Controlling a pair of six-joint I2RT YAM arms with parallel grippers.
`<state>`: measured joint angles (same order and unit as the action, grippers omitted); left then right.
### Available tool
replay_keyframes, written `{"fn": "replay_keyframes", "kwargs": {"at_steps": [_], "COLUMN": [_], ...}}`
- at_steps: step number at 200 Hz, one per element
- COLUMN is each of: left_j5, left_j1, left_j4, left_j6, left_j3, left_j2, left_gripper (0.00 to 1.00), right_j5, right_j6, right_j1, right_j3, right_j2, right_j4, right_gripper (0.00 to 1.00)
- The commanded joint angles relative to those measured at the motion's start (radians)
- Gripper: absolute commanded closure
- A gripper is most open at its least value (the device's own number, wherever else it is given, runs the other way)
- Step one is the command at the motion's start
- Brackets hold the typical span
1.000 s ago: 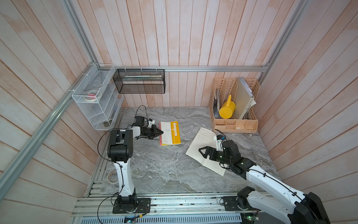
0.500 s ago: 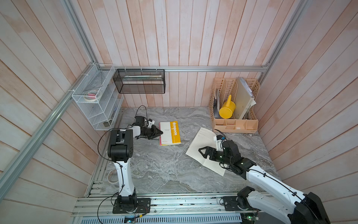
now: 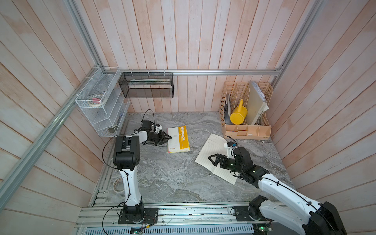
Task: Close the notebook
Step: Place the notebook at the notebook.
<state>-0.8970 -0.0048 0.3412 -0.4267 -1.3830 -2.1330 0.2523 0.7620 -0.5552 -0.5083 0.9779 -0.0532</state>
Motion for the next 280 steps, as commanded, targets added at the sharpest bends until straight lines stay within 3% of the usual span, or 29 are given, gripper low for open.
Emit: {"fn": "replay_keyframes", "kwargs": {"at_steps": [1,70,96,132,182,217,240,280], "left_j5": [0.056,0.257,0.227,0.057,0.021,0.019,0.027,0.074], "left_j1": [0.003,0.003,0.002,-0.026,-0.169,-0.281,-0.351,-0.459], "left_j4": [0.067,0.194,0.137,0.004,-0.014,-0.137,-0.273,-0.434], "left_j6": [0.036,0.098,0.08,0.002,-0.046,-0.164,-0.269,-0.381], "left_j3": [-0.041,-0.075,-0.011,0.119,0.265,0.425,0.53,0.602], "left_j2": [0.048,0.206,0.303,0.435,0.574,0.645,0.643,0.557], "left_gripper": [0.6,0.55,0.55,0.54,0.52,0.51,0.51,0.51], "right_j5": [0.01,-0.006,-0.011,-0.016,0.035,0.061,0.113,0.119], "right_j6": [0.006,-0.002,-0.015,-0.048,-0.11,-0.141,-0.137,-0.123], "right_j1": [0.004,0.005,0.008,0.039,0.179,0.297,0.37,0.395], "right_j3": [-0.001,-0.024,-0.047,-0.076,-0.081,-0.04,0.025,0.1], "right_j2": [-0.005,-0.002,0.004,-0.011,-0.048,-0.067,-0.057,-0.045], "right_j4": [0.0,-0.028,-0.048,-0.084,-0.161,-0.209,-0.175,-0.114], "right_gripper": [0.02,0.02,0.02,0.02,0.02,0.02,0.02,0.02]}}
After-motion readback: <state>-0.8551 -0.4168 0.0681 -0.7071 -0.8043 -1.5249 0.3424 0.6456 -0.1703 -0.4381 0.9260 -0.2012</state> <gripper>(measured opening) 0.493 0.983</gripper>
